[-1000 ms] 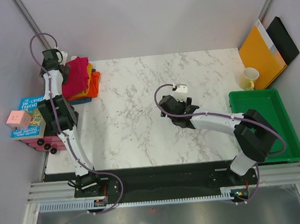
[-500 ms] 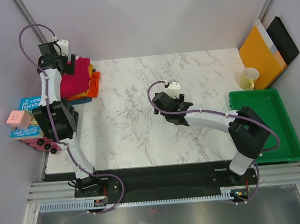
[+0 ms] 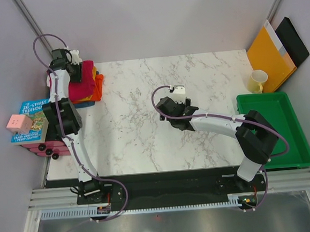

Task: Fold and stack the t-shirts
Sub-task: Put the neatly folded tshirt into the corner of the board with the left arm

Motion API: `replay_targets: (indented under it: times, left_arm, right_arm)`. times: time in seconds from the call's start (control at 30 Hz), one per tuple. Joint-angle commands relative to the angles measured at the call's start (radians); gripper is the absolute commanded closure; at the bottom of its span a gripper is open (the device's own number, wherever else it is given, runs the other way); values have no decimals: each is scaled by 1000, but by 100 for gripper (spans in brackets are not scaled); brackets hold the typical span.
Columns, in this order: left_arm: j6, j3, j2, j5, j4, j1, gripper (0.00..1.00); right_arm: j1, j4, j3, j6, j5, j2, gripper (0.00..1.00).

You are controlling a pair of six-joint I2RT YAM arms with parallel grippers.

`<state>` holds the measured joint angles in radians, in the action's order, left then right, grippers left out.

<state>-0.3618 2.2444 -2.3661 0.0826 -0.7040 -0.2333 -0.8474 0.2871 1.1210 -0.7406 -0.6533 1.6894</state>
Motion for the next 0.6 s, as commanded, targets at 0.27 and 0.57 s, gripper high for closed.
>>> replay_targets:
  times: [0.27,0.57]
  left_arm:
    - [136,-115,268,-6,173,-17,8]
    - [133,58,111,-214,92,-29,98]
  right_arm:
    - [-13,14,51,-9,-20,-4,11]
    - [-21,17,36,-13,-26,-22,11]
